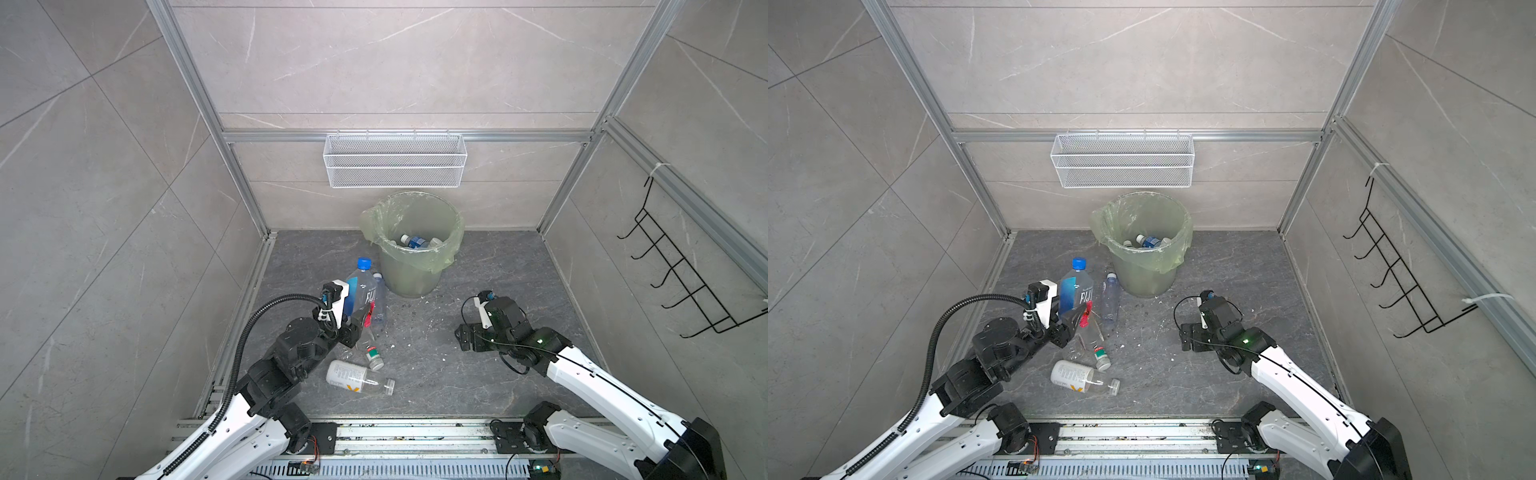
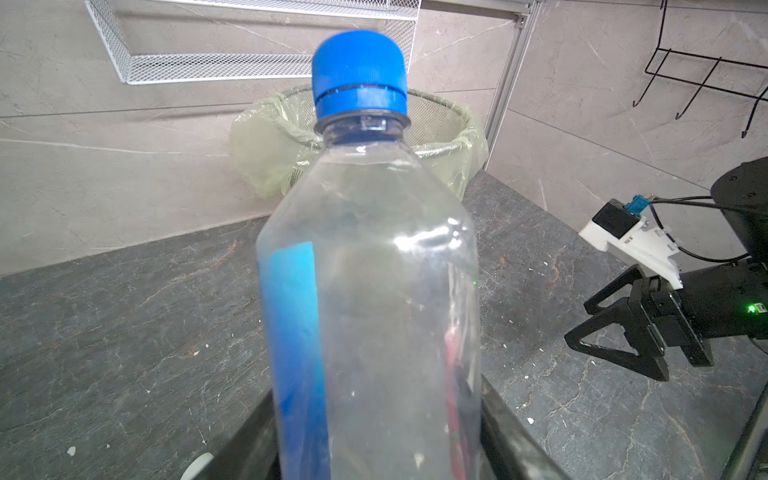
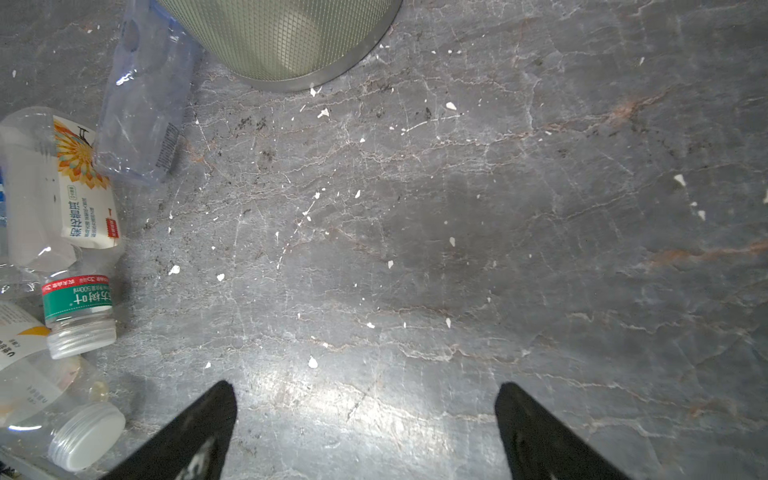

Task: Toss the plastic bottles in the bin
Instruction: 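Lift the blue-capped bottle with the left gripper and carry it over the bin, then open the left gripper to drop the bottle into the bin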

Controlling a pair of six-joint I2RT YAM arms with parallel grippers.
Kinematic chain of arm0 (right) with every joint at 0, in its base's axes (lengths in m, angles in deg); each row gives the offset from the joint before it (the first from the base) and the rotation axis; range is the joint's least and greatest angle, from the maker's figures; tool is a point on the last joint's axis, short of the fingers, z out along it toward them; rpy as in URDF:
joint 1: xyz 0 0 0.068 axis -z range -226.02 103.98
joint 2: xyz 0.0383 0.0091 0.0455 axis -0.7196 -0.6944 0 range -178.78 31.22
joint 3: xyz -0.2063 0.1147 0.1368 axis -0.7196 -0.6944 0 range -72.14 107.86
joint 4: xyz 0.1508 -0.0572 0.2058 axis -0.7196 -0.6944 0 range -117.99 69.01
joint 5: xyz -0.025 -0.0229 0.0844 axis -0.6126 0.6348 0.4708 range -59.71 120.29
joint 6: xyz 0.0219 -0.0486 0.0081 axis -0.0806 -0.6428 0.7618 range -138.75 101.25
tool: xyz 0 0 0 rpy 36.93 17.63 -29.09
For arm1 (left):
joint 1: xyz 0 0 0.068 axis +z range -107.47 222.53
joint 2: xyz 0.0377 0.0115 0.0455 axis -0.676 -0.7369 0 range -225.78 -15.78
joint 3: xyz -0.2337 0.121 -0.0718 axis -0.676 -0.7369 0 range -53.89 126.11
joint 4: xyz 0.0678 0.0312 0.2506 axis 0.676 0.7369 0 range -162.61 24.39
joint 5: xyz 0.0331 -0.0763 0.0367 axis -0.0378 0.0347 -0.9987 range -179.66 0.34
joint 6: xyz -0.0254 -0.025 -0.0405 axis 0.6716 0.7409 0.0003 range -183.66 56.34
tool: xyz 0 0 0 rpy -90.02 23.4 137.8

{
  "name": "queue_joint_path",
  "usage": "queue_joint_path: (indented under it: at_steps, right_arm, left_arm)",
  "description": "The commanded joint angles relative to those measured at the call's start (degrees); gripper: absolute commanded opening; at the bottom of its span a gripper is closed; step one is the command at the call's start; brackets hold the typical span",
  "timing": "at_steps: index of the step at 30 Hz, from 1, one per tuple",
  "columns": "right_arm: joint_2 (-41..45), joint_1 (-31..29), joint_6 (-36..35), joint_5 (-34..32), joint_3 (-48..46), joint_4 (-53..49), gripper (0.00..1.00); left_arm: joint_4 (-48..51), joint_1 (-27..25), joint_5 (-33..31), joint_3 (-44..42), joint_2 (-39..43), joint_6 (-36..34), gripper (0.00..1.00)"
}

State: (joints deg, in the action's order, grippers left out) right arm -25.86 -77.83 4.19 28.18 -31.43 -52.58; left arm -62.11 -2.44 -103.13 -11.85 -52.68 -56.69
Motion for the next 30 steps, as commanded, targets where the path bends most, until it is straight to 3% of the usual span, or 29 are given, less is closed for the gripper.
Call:
queue_joint_path:
  at_steps: [1, 7, 13, 14, 18, 20, 24, 30]
  right_arm:
    - [-0.5, -0.3, 0.4, 0.6, 0.5, 1.1, 0.99]
    - [-0.2, -0.3, 0.5, 1.4, 0.0, 1.9, 0.99]
    - [1.5, -0.3, 1.0, 1.7, -1.3, 2.2, 0.99]
    - [1.7, -0.3, 1.1, 1.7, -1.4, 2.3, 0.99]
    - [3.6, -0.3, 1.5, 1.5, -1.8, 1.2, 0.99]
    - [4.9, -0.3, 1.3, 1.1, -1.9, 0.1, 0.99]
    - [7.1, -0.3, 1.0, 0.3, -2.2, -1.5, 0.99]
    - [6.0, -0.3, 0.0, 2.9, -2.2, 0.1, 0.99]
  left_arm:
    - [-2.2, 0.0, -1.2, 6.3, -4.0, -1.7, 0.56]
    - [-4.0, 0.4, 1.5, 23.1, -21.2, -6.3, 0.55]
    - [1.7, 7.7, 12.5, 54.6, -47.9, -7.0, 0.57]
    - [3.3, 9.0, 14.0, 60.1, -52.7, -6.6, 0.62]
    - [13.4, 12.5, 15.5, 79.4, -66.5, -3.7, 0.99]
    - [13.6, 12.6, 14.4, 79.8, -66.5, -3.7, 1.00]
    - [3.8, 12.6, 15.5, 65.5, -56.5, -3.1, 1.00]
    - [0.8, 12.6, 15.3, 51.5, -44.4, -1.5, 1.00]
